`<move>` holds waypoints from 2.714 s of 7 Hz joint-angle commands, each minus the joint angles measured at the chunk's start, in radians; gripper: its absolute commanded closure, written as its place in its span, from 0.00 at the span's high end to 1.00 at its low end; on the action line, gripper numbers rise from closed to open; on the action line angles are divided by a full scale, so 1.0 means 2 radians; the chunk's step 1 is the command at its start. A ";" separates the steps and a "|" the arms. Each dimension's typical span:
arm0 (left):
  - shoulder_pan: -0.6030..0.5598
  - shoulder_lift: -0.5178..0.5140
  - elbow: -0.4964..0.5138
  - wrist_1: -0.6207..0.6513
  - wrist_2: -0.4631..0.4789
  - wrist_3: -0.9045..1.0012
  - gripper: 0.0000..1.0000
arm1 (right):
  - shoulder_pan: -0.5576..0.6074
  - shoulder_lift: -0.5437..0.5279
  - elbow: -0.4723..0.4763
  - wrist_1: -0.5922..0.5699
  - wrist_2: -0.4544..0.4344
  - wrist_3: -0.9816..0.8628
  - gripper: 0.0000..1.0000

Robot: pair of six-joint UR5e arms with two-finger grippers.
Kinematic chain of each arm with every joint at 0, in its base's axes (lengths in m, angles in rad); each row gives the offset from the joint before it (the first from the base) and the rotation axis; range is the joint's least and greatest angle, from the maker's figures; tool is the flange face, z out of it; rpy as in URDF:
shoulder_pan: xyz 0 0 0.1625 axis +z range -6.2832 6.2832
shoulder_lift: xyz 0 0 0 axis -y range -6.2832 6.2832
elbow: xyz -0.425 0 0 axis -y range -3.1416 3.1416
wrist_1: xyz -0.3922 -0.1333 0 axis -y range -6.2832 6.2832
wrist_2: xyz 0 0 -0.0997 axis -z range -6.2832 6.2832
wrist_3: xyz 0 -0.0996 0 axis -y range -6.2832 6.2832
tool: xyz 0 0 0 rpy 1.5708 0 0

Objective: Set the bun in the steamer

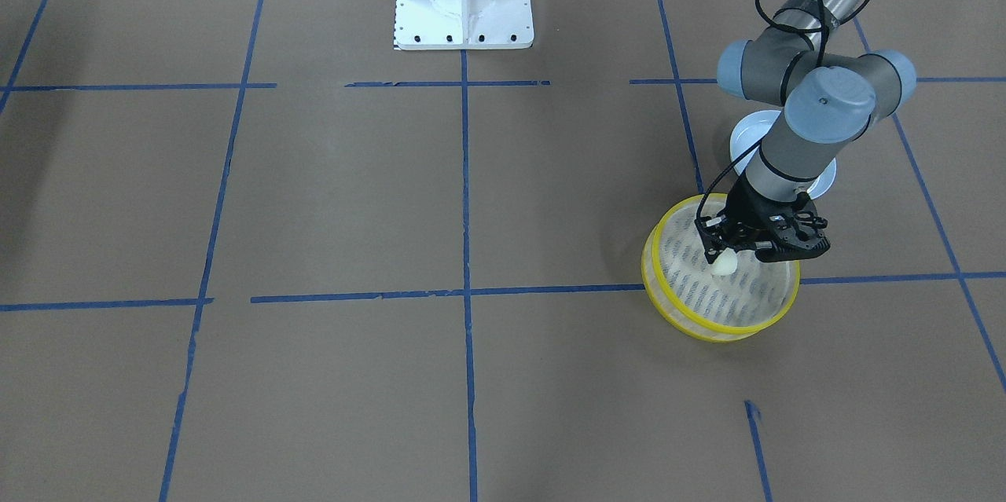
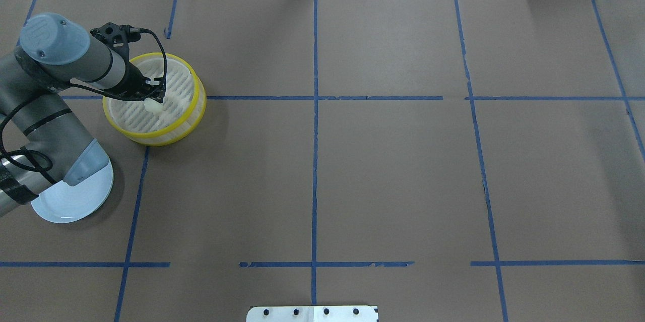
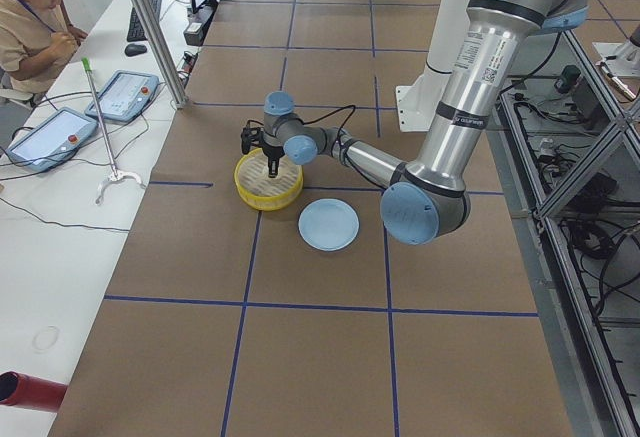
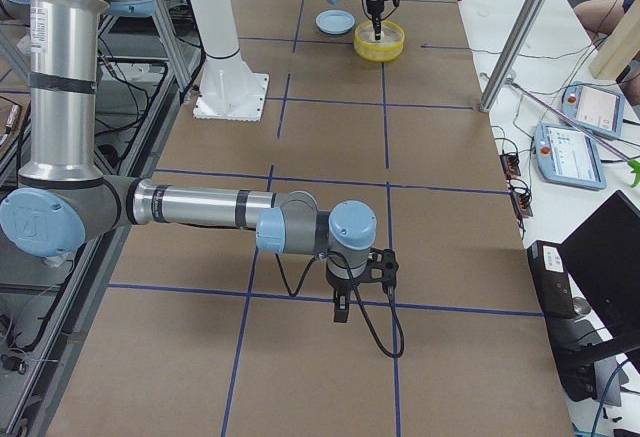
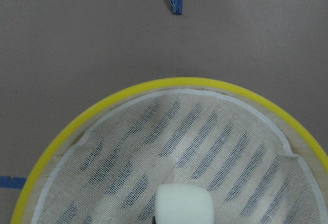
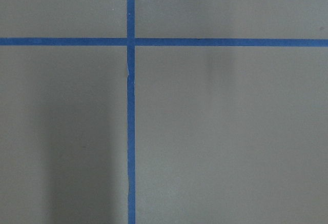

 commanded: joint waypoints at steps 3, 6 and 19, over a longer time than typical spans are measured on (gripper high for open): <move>0.009 0.002 0.003 -0.001 0.000 -0.001 0.49 | 0.000 0.000 0.000 0.000 0.000 0.000 1.00; 0.009 0.005 0.002 -0.003 0.001 0.005 0.99 | 0.000 0.000 0.000 0.000 0.000 0.000 1.00; -0.296 0.100 -0.082 0.128 -0.164 0.351 0.99 | 0.000 0.000 0.000 0.000 0.000 0.000 1.00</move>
